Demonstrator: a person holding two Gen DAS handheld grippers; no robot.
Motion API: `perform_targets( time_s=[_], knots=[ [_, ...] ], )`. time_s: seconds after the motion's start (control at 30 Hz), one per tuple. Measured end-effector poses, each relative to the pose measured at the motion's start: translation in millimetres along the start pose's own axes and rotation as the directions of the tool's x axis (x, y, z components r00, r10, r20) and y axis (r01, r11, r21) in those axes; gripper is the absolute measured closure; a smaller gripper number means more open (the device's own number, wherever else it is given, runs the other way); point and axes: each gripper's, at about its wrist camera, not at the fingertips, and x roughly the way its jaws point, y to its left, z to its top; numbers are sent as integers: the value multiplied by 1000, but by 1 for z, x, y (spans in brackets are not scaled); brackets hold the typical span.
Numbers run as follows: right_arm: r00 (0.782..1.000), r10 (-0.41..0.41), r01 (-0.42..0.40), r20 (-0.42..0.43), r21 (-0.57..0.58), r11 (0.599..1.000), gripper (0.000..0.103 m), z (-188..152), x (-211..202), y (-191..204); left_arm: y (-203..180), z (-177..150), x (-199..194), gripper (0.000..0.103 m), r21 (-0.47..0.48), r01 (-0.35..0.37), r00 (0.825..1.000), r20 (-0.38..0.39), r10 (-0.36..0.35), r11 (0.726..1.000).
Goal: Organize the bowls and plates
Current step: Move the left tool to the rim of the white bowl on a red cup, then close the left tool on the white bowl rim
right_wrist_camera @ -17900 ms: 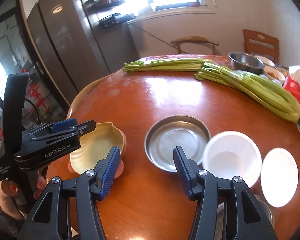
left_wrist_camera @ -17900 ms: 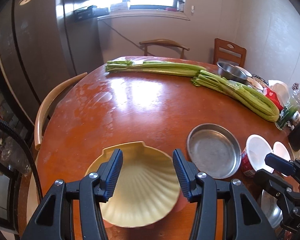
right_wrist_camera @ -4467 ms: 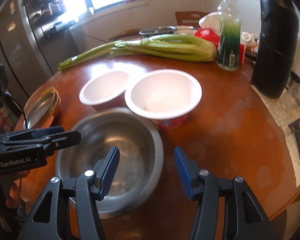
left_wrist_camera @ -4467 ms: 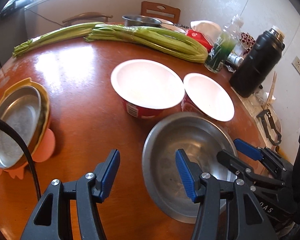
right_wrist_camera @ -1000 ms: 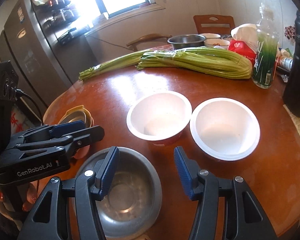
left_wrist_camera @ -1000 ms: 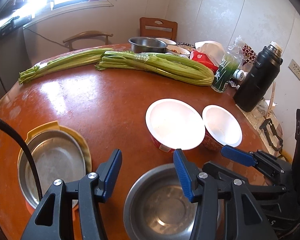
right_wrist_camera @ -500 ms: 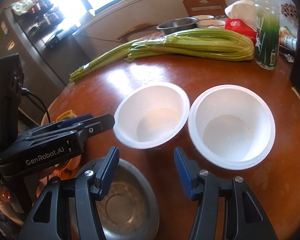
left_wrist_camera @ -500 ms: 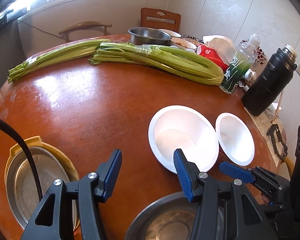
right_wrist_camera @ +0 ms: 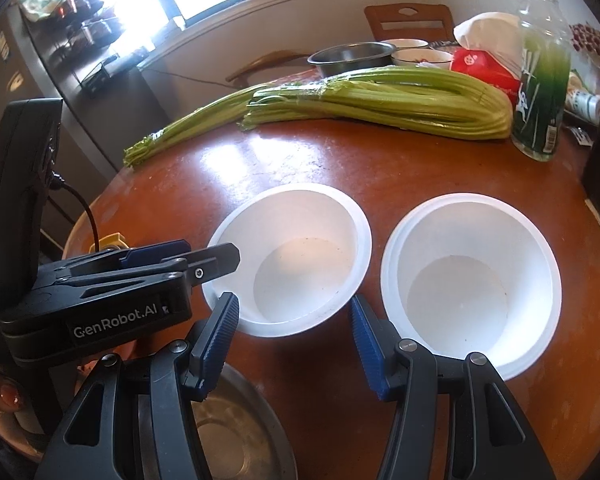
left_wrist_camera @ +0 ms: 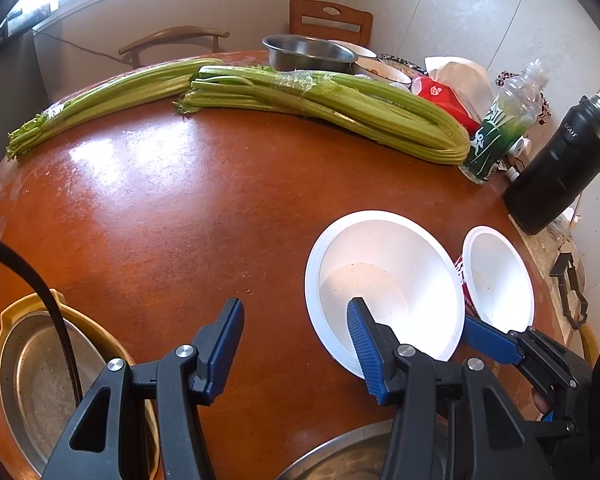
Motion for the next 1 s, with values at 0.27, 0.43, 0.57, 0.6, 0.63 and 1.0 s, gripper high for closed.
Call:
perform_targets(
  time_s=[0.27, 0.43, 0.57, 0.6, 0.63, 1.0],
  knots=[
    [1000, -1, 2, 7, -35, 999, 44, 2, 4, 2, -6, 3, 9, 50, 14, 23, 1000, -20, -23, 1000],
    [1000, -5, 6, 13, -61, 998, 45, 3, 6, 6, -11, 2, 8, 51, 27, 44, 999, -22, -43, 999],
    [1000, -4, 5, 19, -70, 998, 46, 4, 5, 7, -10, 2, 5, 51, 28, 46, 999, -16, -46, 999],
    [1000, -3, 5, 22, -72, 997, 46, 4, 4, 7, -10, 2, 5, 52, 28, 46, 999, -13, -46, 999],
    [1000, -4, 6, 26, -77, 997, 46, 4, 3, 9, -10, 2, 3, 52, 28, 46, 999, -10, -46, 999],
    [999, -4, 10, 52, -112, 994, 47, 3, -8, 16, -10, -2, -12, 52, 34, 41, 999, 28, -42, 999]
  ],
)
